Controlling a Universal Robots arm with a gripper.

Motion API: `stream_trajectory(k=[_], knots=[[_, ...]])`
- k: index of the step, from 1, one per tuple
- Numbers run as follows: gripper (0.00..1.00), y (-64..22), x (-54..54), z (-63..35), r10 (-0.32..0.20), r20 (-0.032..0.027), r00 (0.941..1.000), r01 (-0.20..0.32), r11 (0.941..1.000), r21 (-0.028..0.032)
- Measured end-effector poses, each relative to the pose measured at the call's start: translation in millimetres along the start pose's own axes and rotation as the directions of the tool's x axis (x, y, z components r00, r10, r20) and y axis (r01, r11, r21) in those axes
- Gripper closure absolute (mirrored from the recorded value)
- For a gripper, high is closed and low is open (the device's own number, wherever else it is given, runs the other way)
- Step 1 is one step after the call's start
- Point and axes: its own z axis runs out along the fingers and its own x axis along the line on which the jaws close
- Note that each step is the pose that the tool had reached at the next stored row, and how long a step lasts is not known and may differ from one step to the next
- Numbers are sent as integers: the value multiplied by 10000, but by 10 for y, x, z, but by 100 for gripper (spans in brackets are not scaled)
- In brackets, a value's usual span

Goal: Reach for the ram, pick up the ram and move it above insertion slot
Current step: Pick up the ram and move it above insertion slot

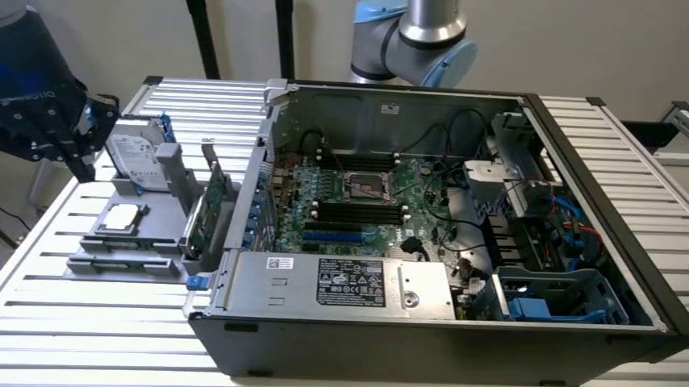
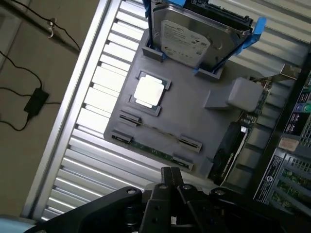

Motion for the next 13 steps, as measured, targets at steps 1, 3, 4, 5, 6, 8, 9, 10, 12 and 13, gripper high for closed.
stream_trajectory(k=[1, 3, 4, 5, 6, 8, 9, 10, 12, 13], knots=[[89, 0, 0, 1, -179, -7, 9998, 179, 9998, 2], [89, 0, 0, 5, -538, -21, 9986, 538, 9986, 5], [89, 0, 0, 6, -718, -28, 9974, 718, 9974, 6], [89, 0, 0, 8, -897, -35, 9960, 897, 9960, 7], [89, 0, 0, 9, -1076, -43, 9942, 1076, 9942, 8], [89, -1, 0, 13, -1448, -58, 9894, 1449, 9895, 10], [89, -1, 0, 15, -1632, -65, 9866, 1632, 9866, 11], [89, -1, 0, 16, -1808, -73, 9835, 1808, 9835, 12], [89, -1, -1, 20, -2162, -87, 9763, 2162, 9764, 13], [89, -1, 0, 23, -2336, -92, 9723, 2336, 9723, 13]])
